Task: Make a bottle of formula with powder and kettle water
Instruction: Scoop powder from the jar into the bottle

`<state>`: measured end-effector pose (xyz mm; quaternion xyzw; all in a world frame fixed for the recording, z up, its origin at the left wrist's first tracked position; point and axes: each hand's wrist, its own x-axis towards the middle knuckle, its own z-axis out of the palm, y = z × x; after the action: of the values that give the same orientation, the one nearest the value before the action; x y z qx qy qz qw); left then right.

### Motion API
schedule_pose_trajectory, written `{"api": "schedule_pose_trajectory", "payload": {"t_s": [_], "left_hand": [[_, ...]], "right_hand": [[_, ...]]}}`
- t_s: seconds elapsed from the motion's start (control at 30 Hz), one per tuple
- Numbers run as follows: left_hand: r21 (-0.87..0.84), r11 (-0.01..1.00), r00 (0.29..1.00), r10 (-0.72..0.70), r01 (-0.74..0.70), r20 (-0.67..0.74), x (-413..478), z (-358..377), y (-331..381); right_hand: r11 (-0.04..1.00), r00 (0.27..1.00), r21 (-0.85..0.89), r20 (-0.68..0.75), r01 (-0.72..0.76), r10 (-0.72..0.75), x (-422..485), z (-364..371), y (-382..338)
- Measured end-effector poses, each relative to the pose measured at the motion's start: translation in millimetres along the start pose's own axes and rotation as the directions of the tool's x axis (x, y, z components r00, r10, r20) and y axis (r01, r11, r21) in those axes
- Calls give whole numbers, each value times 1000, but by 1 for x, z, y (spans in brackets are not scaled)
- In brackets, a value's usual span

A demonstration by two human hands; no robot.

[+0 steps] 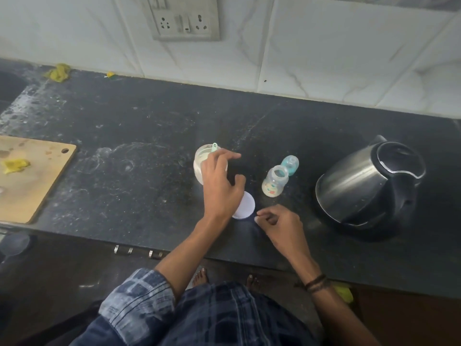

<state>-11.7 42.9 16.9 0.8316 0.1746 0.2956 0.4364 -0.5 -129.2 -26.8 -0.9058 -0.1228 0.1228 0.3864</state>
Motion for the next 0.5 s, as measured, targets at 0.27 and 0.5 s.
{"api": "schedule_pose_trajectory", "payload": {"t_s": [0.27, 0.5], "left_hand": [[-74, 979, 973, 197, -189, 124, -24, 45, 50], [-99, 984, 971, 163, -147, 175, -39, 77, 70]], "right_hand": [[962, 827, 17, -515, 274, -226, -45, -85, 13], [933, 385, -126, -886, 337, -258, -57, -149, 33]]}}
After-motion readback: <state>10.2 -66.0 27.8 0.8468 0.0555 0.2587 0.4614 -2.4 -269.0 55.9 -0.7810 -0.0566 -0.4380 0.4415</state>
